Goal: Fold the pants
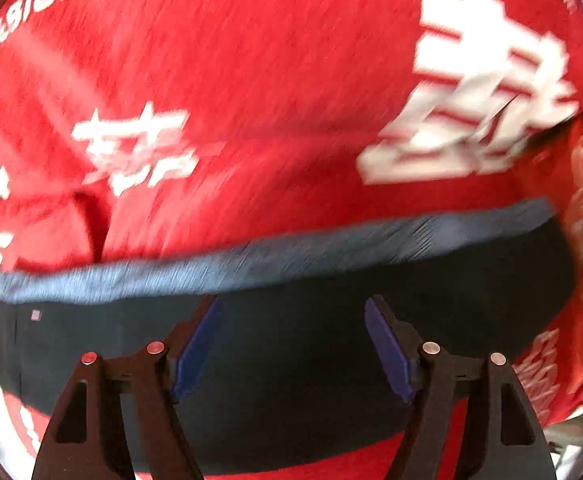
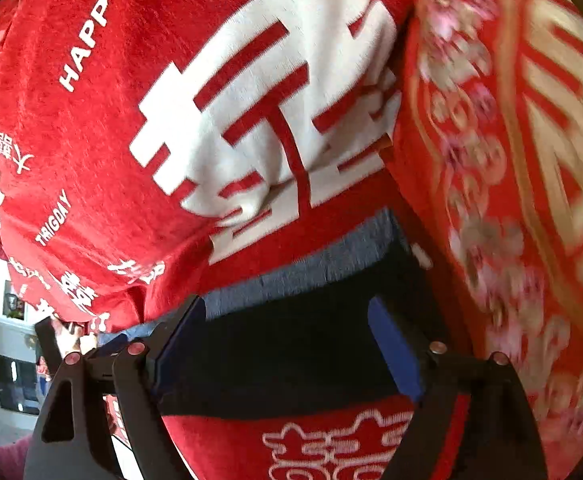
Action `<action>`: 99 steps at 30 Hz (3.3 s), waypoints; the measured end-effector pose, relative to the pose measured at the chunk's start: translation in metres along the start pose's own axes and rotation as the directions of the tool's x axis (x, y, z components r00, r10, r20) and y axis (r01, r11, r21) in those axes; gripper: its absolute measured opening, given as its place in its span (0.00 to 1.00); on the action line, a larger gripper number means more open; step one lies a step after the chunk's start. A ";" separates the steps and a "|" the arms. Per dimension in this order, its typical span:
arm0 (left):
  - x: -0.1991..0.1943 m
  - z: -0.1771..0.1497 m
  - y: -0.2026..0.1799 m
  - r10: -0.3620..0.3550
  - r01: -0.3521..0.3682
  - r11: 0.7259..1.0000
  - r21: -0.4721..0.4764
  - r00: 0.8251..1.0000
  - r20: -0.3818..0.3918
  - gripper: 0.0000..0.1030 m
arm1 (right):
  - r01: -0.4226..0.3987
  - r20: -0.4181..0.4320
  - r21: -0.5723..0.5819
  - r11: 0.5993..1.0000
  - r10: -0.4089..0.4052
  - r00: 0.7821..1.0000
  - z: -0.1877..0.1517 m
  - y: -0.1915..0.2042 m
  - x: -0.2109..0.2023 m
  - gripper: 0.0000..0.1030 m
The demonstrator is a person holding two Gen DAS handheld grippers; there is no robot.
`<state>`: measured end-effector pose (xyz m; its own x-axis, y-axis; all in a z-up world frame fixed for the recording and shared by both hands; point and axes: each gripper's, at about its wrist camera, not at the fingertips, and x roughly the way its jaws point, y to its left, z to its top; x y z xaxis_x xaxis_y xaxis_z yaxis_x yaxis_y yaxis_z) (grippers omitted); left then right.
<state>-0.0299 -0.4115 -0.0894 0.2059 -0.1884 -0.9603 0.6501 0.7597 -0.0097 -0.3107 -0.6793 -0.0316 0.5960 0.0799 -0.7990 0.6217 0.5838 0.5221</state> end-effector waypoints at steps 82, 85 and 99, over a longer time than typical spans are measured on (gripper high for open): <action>0.039 -0.112 0.383 0.081 -0.082 0.988 -0.131 0.997 -0.013 1.00 | -0.263 -0.295 0.185 0.947 0.309 0.904 -0.229 0.235 0.242 0.09; 0.040 -0.113 0.384 0.077 -0.077 0.990 -0.117 0.997 -0.006 1.00 | -0.198 -0.300 0.136 0.971 0.231 0.926 -0.245 0.229 0.234 0.09; -0.015 -0.109 0.267 0.049 -0.047 0.998 -0.051 0.998 0.039 1.00 | 0.022 -0.218 -0.164 0.986 -0.058 0.974 -0.211 0.221 0.174 0.22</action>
<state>0.0610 -0.1384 -0.1082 0.2663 -0.1752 -0.9478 0.6013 0.7987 0.0213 -0.1769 -0.3663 -0.1178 0.4338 0.2203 -0.8737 0.5429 0.7100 0.4485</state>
